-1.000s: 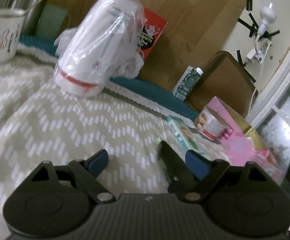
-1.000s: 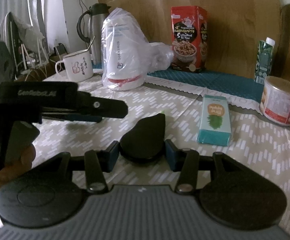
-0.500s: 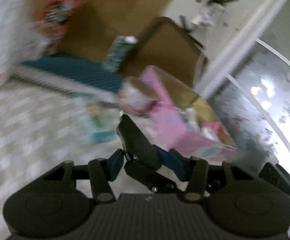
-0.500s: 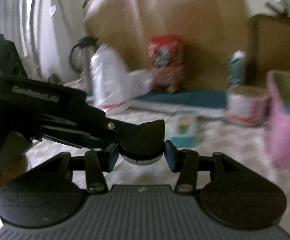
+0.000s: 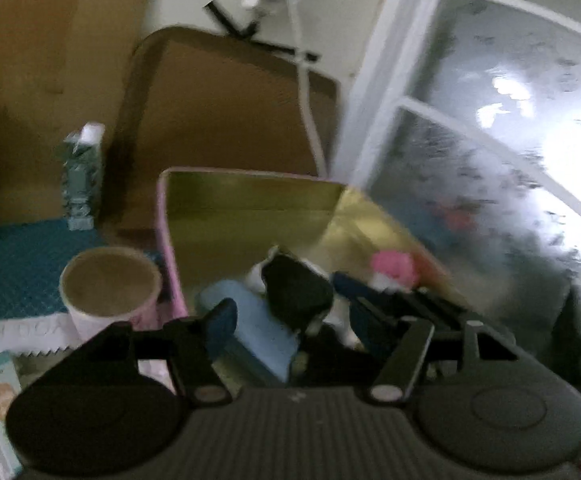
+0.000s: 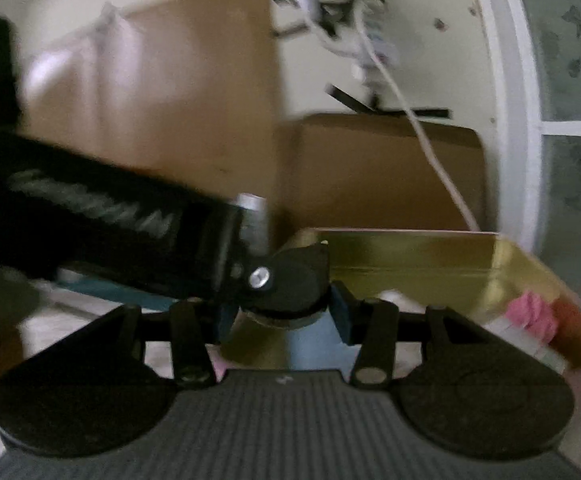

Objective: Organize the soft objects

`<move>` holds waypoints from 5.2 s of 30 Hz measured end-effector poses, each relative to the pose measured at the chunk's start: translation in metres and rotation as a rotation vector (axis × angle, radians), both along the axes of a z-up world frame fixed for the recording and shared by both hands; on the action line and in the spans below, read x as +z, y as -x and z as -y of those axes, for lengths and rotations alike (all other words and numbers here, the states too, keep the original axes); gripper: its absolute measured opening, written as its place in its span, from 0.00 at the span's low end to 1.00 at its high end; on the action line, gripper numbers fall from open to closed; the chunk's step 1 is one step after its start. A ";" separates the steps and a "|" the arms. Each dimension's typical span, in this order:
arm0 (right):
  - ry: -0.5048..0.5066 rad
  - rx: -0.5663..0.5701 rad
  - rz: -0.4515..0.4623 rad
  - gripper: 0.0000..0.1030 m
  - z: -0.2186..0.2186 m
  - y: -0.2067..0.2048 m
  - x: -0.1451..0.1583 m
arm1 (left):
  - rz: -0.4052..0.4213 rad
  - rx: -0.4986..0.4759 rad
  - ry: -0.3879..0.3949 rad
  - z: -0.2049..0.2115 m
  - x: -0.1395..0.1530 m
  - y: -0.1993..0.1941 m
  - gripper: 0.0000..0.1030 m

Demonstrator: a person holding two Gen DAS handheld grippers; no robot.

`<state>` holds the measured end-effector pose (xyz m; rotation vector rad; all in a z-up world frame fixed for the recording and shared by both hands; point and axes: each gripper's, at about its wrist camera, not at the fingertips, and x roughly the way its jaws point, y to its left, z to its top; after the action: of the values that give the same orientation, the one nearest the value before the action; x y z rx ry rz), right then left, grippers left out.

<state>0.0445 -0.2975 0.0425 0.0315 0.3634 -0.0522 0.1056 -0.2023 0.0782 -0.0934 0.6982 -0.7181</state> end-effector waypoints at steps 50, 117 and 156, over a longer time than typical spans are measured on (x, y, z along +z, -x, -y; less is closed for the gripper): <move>-0.149 0.221 -0.211 0.51 -0.125 -0.006 -0.048 | -0.045 0.427 0.164 -0.277 -0.089 0.064 0.75; -0.017 0.362 -0.168 0.74 -0.169 -0.019 -0.037 | -0.043 0.501 0.194 -0.290 -0.090 0.063 0.92; -0.210 0.464 -0.292 0.44 -0.151 0.029 -0.048 | -0.078 0.418 0.140 -0.269 -0.087 0.066 0.95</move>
<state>0.0155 -0.1461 -0.0058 0.1474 0.6592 0.4446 0.0392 0.0665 -0.0090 -0.3856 0.6745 -0.3614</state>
